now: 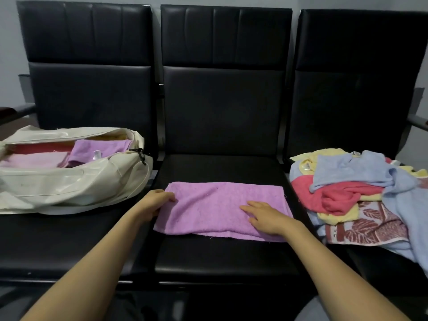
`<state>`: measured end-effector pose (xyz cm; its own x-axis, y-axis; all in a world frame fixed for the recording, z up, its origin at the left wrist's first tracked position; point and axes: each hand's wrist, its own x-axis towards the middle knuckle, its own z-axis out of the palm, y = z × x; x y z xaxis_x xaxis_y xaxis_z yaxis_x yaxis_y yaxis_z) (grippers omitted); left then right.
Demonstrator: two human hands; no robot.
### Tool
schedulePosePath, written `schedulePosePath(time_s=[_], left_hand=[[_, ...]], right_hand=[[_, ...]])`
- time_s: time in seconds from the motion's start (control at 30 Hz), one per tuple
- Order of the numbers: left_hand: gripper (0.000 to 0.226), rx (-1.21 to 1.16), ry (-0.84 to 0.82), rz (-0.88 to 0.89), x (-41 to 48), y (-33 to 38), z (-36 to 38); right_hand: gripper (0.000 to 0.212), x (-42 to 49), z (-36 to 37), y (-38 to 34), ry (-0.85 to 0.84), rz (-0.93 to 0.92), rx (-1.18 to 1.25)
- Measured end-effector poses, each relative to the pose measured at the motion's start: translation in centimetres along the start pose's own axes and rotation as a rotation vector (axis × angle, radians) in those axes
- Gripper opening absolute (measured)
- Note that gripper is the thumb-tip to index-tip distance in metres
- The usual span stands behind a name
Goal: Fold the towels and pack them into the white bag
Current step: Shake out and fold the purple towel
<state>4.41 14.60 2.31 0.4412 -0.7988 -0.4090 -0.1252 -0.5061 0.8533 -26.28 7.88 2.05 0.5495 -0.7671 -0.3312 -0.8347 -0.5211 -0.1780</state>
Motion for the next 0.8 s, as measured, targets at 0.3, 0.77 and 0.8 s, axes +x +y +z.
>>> schedulePosePath(time_s=[0.3, 0.77, 0.8], left_hand=[[0.005, -0.234, -0.059, 0.345, -6.0, 2.5, -2.3], [0.007, -0.094, -0.363, 0.393, -6.1, 4.6, 14.1], [0.010, -0.099, -0.395, 0.372, -6.1, 4.6, 14.6]], right_hand=[[0.052, -0.1, 1.8, -5.1, 0.050, -0.218, -0.131], [0.033, 0.8, -1.2, -1.2, 0.201, 0.342, 1.294], [0.040, 0.8, -1.3, -1.0, 0.191, 0.396, 1.229]])
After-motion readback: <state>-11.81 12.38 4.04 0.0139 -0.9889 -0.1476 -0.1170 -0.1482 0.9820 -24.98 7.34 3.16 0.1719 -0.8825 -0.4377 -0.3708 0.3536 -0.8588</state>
